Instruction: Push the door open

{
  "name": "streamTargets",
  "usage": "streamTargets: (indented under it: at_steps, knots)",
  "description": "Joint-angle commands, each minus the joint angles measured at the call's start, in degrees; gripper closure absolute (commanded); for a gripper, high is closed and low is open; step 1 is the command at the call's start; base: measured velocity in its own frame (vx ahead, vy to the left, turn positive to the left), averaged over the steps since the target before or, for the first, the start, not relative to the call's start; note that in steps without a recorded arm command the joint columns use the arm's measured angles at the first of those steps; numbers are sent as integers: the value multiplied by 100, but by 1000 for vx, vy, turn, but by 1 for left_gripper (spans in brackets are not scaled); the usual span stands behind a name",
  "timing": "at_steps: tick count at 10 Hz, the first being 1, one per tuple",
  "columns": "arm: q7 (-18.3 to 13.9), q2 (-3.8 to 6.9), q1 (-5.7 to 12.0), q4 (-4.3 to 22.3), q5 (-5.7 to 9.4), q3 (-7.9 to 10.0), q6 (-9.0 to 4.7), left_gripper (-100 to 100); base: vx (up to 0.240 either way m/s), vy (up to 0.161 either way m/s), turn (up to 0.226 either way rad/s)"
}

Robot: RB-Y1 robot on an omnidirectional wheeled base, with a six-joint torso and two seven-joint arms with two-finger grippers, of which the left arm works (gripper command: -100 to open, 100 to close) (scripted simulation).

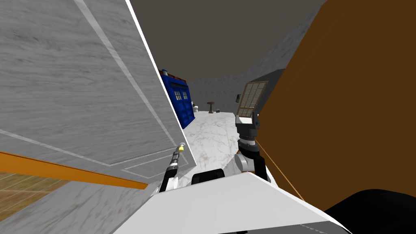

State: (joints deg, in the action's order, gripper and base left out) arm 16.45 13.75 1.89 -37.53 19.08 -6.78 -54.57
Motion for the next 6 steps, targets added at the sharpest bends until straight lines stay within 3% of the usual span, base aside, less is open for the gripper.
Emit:
streamTargets:
  at_steps: [1,3,6]
  knots:
    - [-169,-2,26,-24,38,32,-7,100,38,18,-9]
    - [-538,-106,33,-68,162,88,19,100,52,21,-7]
    - [-886,-159,36,-89,224,117,32,100,51,17,-2]
